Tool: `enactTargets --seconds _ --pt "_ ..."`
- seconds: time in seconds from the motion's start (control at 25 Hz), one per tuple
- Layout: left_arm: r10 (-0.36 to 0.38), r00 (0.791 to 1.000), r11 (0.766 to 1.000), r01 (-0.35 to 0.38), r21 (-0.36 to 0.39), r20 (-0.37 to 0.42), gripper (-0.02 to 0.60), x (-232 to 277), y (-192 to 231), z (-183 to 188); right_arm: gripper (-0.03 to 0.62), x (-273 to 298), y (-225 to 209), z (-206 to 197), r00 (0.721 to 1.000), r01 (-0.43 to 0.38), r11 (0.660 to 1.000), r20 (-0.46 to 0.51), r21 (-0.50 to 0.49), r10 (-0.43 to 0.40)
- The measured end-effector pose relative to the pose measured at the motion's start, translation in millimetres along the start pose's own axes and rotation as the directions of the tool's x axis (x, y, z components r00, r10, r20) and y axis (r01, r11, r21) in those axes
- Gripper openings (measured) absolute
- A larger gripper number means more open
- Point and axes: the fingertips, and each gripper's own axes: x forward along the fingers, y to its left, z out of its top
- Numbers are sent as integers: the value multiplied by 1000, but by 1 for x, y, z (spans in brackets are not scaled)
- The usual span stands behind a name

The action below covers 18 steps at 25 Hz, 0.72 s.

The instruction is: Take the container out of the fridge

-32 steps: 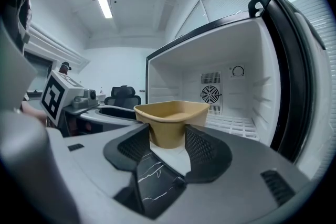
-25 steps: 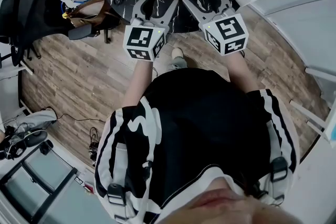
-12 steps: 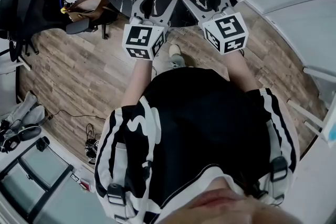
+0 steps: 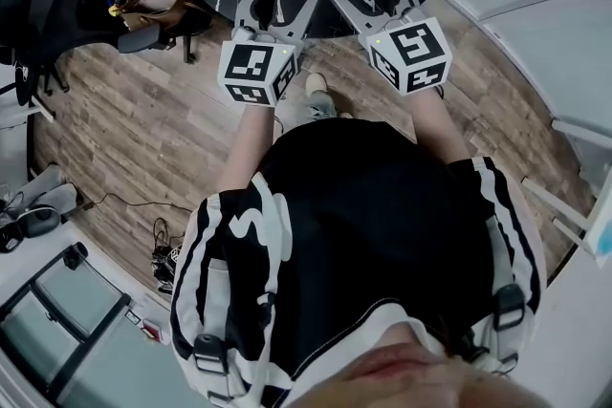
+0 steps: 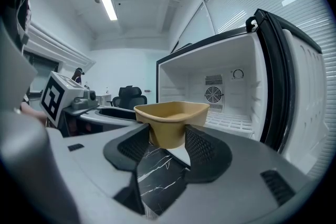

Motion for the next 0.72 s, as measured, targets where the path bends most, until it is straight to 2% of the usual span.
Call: enactTargets --seconds 0.72 --pt "27 1000 1000 -27 5 2 236 -31 -26 -4 216 -31 24 -7 1000 -23 1000 4 -3 23"
